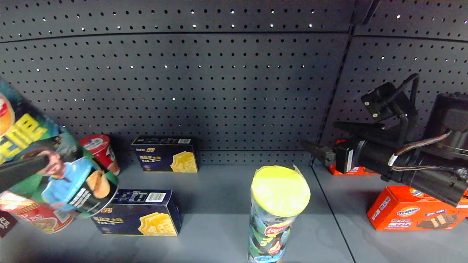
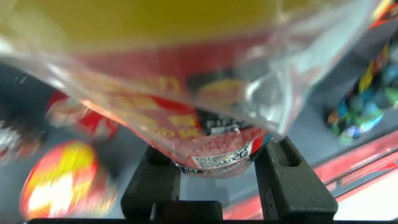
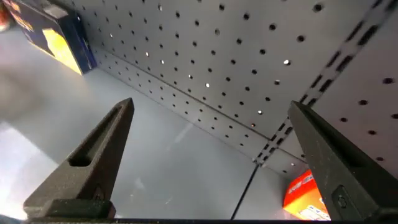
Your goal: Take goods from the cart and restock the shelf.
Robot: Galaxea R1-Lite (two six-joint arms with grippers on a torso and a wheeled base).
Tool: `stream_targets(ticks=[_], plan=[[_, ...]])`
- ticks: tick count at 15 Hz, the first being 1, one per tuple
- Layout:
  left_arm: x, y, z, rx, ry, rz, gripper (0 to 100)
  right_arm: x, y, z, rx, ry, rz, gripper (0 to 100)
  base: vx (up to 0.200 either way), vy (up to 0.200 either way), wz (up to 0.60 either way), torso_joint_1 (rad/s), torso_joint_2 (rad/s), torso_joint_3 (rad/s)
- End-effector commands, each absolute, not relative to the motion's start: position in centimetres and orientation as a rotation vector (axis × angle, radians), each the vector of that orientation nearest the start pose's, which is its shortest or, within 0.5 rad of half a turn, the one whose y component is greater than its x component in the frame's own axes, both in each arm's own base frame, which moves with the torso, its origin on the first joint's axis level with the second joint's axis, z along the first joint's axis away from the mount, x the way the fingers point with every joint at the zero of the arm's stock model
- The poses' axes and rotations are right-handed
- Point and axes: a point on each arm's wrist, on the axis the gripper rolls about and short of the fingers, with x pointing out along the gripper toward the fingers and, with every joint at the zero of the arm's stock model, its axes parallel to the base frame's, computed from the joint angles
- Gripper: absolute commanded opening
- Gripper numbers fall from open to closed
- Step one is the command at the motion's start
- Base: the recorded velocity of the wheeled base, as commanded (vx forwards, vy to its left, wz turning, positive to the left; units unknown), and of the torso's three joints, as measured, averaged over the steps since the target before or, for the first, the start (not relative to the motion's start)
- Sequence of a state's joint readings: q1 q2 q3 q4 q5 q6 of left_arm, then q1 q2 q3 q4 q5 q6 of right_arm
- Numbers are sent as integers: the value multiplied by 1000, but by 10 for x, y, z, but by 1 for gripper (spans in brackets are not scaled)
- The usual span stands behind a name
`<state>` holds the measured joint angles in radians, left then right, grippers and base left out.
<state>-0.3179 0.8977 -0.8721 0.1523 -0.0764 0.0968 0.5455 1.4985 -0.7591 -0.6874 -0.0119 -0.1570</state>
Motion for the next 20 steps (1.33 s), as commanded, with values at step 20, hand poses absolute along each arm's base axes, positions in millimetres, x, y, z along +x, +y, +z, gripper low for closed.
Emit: stream_targets(ticks=[20], plan=[[308,-172,239,277,311,-910,0,221,115,232,-128,4,482,100,0,0,0,0,0,0]])
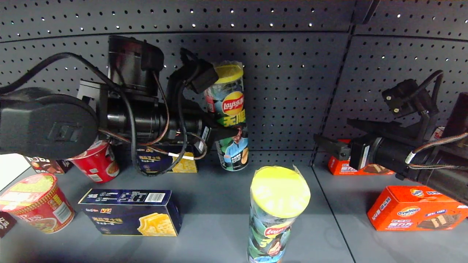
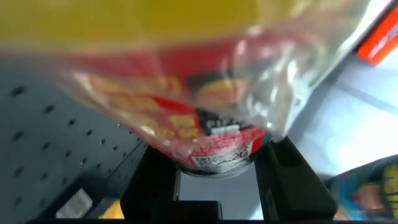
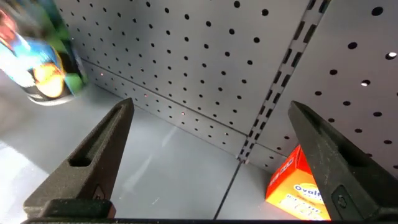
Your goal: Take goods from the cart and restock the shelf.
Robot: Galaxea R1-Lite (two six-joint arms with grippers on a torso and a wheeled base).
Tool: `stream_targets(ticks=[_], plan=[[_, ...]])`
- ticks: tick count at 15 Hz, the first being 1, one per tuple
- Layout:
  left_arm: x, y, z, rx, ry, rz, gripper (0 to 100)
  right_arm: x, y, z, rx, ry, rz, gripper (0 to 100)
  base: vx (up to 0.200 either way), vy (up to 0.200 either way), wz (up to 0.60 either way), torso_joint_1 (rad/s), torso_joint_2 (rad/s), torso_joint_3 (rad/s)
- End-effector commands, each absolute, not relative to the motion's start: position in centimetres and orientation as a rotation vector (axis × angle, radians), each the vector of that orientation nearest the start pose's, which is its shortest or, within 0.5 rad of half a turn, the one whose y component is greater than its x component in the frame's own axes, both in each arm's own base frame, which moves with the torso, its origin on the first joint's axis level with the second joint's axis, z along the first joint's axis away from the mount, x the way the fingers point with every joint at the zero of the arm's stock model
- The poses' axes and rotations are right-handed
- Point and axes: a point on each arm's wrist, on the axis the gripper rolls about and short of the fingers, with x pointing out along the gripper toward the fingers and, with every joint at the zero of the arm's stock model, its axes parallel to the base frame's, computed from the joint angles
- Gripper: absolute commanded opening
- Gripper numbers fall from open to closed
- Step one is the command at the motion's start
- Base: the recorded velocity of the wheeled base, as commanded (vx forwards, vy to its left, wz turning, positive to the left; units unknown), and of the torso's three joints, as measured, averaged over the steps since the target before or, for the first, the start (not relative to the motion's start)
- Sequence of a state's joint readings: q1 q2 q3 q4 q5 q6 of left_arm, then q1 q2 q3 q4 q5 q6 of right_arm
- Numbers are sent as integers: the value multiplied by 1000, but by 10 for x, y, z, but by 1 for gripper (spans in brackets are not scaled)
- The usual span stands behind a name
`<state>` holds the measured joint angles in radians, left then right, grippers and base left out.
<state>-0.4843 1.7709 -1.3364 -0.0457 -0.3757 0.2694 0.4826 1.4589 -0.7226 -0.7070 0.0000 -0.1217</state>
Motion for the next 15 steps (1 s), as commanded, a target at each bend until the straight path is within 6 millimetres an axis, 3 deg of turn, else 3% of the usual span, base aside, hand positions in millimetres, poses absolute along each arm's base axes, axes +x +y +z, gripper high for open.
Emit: stream_targets(ticks=[1,4,6,15], plan=[[311,-174,234,273,318,-950,0,221,115,232,-129,5,480,100,0,0,0,0,0,0],[328,-176,231,308,289,-989,0,219,114,229,-129,15,481,100,0,0,0,0,0,0],[353,-174,220,352,269,-1006,0,221,114,229,-127,2,481,100,0,0,0,0,0,0],[366,-184,196,372,319,-1062,0,222,110,227,-129,10,474,100,0,0,0,0,0,0]])
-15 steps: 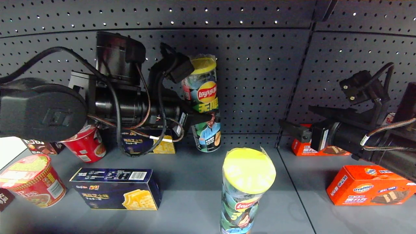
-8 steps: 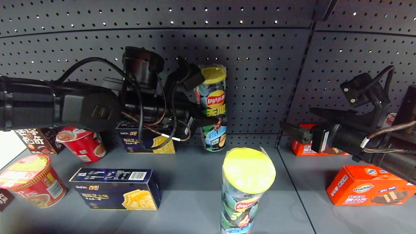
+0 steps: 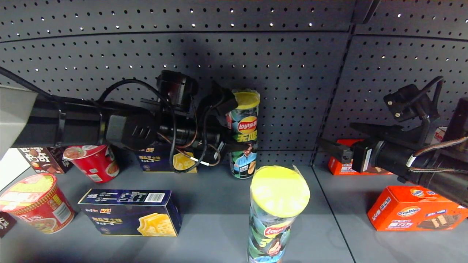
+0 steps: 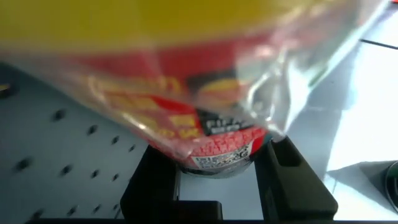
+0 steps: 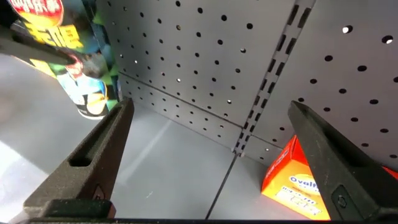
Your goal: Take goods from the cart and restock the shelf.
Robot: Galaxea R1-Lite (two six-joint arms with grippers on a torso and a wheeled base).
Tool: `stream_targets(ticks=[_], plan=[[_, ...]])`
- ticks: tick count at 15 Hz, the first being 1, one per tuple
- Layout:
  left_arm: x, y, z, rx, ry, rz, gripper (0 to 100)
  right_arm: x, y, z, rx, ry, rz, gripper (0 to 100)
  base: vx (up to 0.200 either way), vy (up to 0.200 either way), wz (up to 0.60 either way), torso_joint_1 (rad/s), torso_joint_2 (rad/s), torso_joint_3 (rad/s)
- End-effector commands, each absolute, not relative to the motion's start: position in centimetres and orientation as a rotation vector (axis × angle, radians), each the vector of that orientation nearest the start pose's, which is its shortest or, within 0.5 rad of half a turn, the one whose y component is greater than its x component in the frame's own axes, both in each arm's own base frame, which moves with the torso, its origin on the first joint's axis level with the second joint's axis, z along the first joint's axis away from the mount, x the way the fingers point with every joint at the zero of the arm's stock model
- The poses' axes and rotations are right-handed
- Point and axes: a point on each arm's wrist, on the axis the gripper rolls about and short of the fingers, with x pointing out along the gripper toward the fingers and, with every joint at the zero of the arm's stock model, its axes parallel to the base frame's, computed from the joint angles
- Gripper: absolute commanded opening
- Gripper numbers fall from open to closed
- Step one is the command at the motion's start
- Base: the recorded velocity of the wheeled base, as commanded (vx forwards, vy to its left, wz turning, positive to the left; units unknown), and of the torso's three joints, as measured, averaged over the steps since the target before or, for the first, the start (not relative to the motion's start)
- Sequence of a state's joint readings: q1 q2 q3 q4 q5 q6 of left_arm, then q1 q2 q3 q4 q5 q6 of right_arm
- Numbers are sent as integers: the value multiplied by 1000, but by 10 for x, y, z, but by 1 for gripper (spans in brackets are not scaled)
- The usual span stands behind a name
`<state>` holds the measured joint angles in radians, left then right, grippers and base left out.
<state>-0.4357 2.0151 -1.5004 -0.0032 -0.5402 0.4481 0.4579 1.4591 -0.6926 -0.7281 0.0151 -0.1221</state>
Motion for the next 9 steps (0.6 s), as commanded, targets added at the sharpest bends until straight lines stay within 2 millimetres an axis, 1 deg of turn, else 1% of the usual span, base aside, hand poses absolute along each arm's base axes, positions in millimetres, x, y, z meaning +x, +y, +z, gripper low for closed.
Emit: stream_targets(ticks=[1,4,6,9], plan=[[368,-186,194,374,318,-1064,0,223,109,227,-130,12,471,100,0,0,0,0,0,0],[370,-188,193,373,316,-1069,0,223,109,227,-129,11,470,100,0,0,0,0,0,0],[375,-191,188,373,321,-1072,0,224,109,226,-130,15,470,100,0,0,0,0,0,0],[376,-196,186,374,323,-1081,0,224,109,225,-131,18,469,100,0,0,0,0,0,0]])
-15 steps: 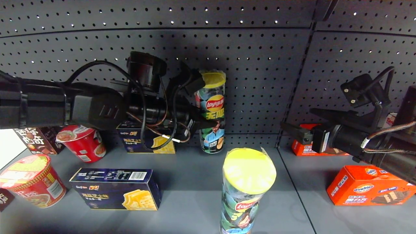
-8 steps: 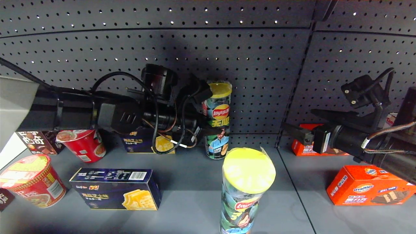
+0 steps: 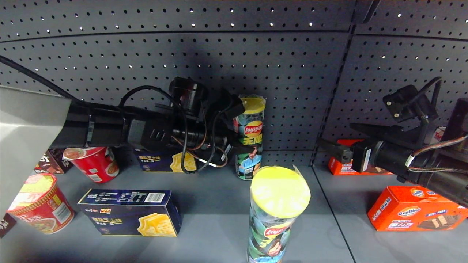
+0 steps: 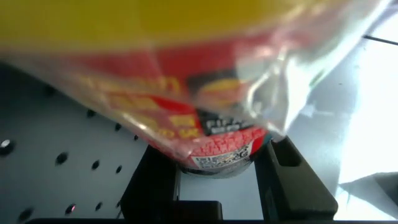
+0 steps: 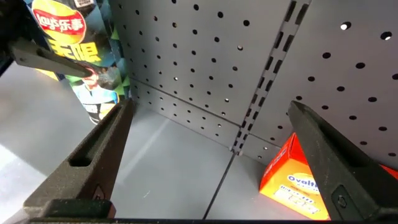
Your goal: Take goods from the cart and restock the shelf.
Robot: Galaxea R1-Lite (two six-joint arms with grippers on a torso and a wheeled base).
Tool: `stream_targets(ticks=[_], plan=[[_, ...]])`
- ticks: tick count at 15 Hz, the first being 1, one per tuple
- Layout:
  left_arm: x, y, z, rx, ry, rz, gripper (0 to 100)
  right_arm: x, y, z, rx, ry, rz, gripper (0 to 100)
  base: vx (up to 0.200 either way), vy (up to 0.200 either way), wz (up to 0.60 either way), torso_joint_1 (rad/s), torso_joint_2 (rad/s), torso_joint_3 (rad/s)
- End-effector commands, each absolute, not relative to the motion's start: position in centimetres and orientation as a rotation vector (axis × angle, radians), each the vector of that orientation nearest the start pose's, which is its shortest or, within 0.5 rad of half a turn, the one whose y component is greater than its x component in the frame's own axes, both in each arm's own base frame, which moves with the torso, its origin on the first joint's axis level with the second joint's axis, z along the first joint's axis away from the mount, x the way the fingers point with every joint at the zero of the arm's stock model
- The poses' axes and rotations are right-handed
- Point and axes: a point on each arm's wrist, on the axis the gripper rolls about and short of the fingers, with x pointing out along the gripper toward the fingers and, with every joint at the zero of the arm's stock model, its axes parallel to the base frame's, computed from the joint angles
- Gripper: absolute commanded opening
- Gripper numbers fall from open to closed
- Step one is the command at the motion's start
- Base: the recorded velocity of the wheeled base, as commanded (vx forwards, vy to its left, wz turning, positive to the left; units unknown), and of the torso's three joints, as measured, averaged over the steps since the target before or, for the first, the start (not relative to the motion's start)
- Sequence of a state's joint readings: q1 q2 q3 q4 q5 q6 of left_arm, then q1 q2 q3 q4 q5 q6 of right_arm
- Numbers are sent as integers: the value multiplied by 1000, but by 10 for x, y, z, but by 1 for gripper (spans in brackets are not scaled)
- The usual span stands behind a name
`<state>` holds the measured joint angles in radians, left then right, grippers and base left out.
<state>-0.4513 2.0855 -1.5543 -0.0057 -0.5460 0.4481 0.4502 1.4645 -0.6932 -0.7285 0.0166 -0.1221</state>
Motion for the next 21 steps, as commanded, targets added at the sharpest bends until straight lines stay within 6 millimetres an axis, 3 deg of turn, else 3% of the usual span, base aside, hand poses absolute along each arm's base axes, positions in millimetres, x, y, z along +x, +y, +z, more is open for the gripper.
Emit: stream_targets(ticks=[1,6,7,16,21], plan=[[377,-198,184,374,327,-1083,0,224,109,225,-131,18,469,100,0,0,0,0,0,0],[377,-199,181,373,334,-1085,0,224,109,224,-131,21,469,100,0,0,0,0,0,0],[377,-199,181,370,334,-1086,100,224,109,224,-131,21,469,100,0,0,0,0,0,0],[373,-194,189,371,324,-1074,100,224,108,222,-133,29,469,100,0,0,0,0,0,0],[352,-179,200,373,327,-1063,100,224,109,221,-134,35,470,100,0,0,0,0,0,0]])
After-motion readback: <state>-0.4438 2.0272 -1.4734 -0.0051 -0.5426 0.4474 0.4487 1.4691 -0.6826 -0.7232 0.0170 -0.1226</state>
